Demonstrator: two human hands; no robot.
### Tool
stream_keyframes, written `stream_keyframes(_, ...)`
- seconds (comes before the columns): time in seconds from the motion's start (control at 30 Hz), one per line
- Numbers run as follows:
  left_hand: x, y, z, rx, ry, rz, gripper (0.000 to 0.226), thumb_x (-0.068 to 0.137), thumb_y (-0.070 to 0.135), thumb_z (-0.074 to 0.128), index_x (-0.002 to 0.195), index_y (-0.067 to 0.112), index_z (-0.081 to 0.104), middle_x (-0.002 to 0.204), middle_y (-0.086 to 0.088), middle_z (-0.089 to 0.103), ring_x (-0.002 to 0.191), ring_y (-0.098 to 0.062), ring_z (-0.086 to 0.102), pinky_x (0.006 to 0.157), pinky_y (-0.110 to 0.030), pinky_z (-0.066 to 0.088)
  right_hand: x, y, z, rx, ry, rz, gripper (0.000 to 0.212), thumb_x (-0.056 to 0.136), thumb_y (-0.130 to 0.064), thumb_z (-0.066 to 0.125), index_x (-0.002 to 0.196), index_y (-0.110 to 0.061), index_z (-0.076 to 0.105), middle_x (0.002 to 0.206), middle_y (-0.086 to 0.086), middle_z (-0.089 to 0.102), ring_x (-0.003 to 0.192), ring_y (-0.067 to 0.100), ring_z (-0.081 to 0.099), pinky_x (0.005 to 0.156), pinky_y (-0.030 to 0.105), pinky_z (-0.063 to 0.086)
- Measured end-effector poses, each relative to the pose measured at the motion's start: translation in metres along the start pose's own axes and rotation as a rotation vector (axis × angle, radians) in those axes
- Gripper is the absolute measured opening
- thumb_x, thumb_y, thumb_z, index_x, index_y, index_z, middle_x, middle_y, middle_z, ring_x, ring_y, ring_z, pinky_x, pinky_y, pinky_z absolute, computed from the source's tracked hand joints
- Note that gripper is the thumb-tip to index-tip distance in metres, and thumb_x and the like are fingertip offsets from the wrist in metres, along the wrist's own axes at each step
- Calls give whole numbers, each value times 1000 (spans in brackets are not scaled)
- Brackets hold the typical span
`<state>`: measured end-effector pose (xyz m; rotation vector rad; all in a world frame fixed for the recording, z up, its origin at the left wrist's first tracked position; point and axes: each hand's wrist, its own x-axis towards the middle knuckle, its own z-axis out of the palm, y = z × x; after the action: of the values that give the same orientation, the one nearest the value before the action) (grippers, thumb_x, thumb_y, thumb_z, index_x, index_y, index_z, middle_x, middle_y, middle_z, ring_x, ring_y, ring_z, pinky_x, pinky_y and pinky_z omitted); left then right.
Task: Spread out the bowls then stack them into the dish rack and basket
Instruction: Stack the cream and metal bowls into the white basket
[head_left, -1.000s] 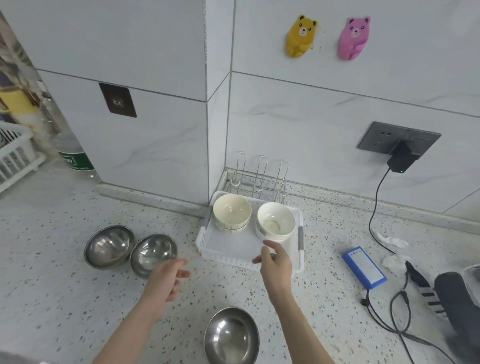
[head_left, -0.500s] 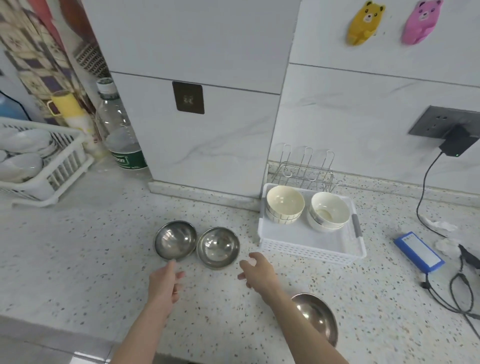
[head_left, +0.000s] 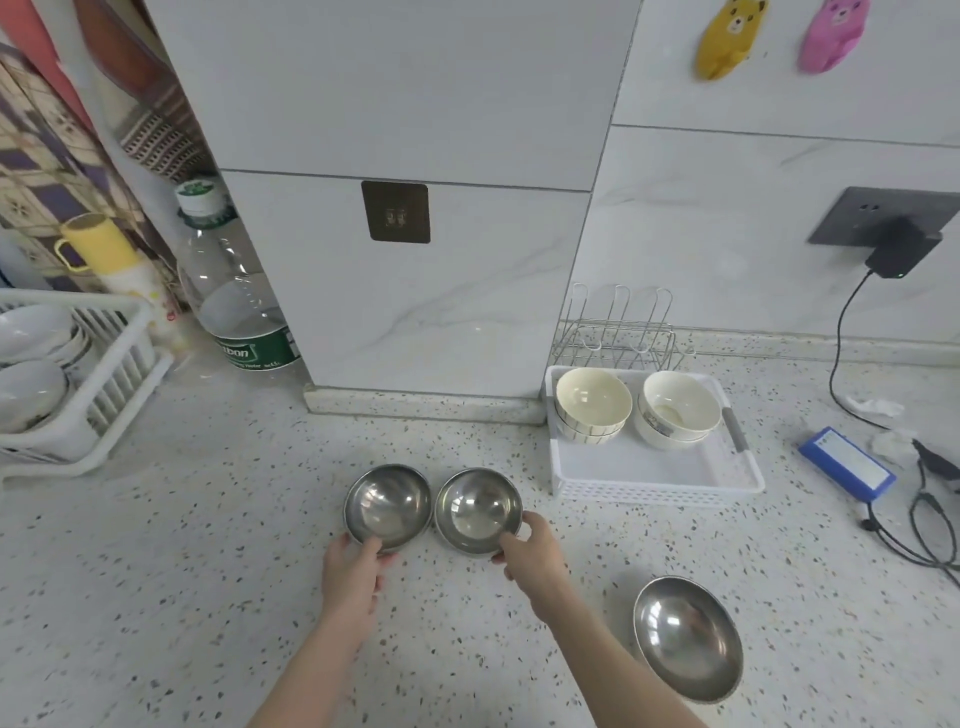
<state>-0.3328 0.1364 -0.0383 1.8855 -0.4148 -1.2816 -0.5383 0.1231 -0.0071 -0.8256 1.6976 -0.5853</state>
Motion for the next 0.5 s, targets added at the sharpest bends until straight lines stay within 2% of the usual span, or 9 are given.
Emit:
stream_keyframes(0.13,0,4,-2,-30,-27,17,54,92,12,59,143,18,42,92,-19,74,50,-13,34,41,-23,29,-3,1,-5,82,76,7,40,92,-13,53,131,-16,49,88,16,72,47,4,52,43,17,41)
stream_keyframes(0.37,-12,20,15,-80,-104,78,46,92,12,59,136,15,46,89,-20,74,41,-9,34,34,-19,29,-7,-3,-38,223,174,-44,33,90,-13,53,122,-19,54,79,12,72,40,-1,52,48,21,41)
stream_keyframes(0.5,-24,34,37,-94,-148,100,41,92,13,61,131,20,49,88,-20,75,41,-9,37,33,-18,28,-9,-12,-61,273,188,-94,32,88,-13,54,118,-22,56,73,11,73,40,0,51,44,19,40)
